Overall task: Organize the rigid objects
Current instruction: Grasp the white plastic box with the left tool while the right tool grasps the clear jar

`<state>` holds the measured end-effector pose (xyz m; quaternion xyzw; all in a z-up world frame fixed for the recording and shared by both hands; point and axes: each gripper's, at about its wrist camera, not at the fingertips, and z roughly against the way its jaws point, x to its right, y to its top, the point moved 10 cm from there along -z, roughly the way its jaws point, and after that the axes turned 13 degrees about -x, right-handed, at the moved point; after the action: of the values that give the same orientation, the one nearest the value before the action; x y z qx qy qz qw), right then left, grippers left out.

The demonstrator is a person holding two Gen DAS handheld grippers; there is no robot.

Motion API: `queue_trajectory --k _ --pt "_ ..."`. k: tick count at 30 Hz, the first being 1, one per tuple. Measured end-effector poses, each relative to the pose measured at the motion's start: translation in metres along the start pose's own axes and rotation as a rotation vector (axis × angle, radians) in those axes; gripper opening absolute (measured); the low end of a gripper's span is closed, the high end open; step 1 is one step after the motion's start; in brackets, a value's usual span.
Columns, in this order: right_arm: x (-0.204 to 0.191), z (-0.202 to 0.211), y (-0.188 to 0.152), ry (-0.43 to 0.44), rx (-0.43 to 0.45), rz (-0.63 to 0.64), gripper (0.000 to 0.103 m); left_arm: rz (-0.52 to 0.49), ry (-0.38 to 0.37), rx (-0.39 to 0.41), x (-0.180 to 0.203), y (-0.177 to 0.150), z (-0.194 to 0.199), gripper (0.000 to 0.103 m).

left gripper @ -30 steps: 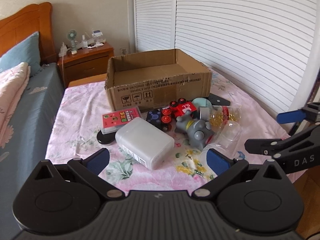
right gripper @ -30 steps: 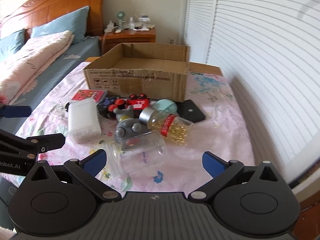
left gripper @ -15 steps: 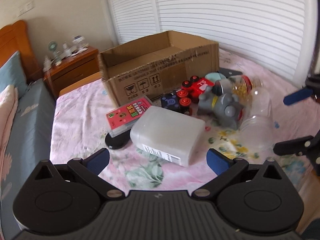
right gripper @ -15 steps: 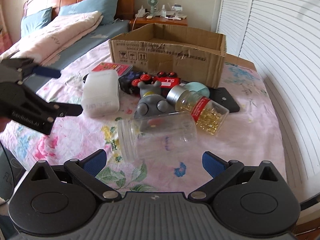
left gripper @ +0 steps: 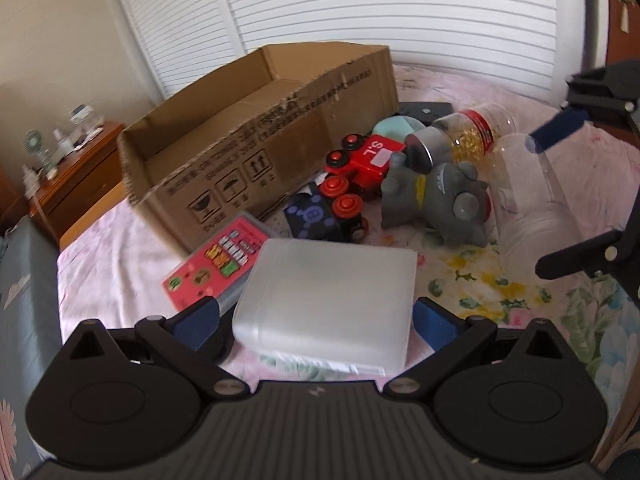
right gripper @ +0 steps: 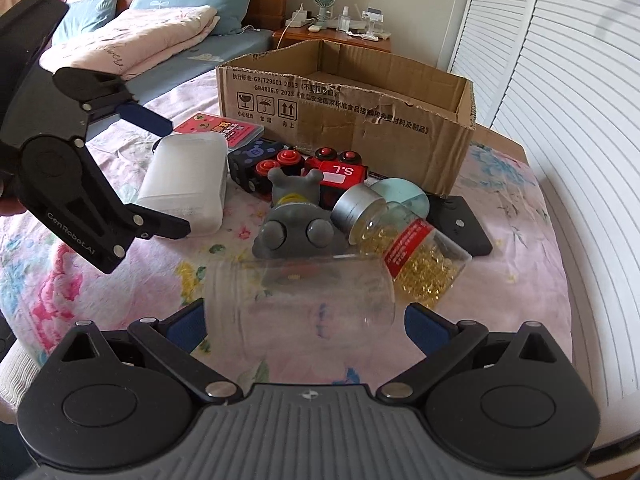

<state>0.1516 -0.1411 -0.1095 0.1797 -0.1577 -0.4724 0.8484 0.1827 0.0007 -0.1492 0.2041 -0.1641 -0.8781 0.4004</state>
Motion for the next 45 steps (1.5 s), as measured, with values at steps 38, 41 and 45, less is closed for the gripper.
queue_trajectory --k 38,41,45 --pt "-0.01 0.012 0.013 0.001 -0.006 0.017 0.094 0.096 -0.123 -0.087 0.002 0.005 0.011 0.083" --pt "-0.007 0.022 0.016 0.015 0.001 0.023 0.094 0.11 -0.12 -0.084 -0.001 0.007 0.022 0.083" --pt "-0.002 0.041 0.026 0.038 0.033 0.031 0.094 0.115 -0.113 -0.065 -0.007 0.017 0.041 0.083"
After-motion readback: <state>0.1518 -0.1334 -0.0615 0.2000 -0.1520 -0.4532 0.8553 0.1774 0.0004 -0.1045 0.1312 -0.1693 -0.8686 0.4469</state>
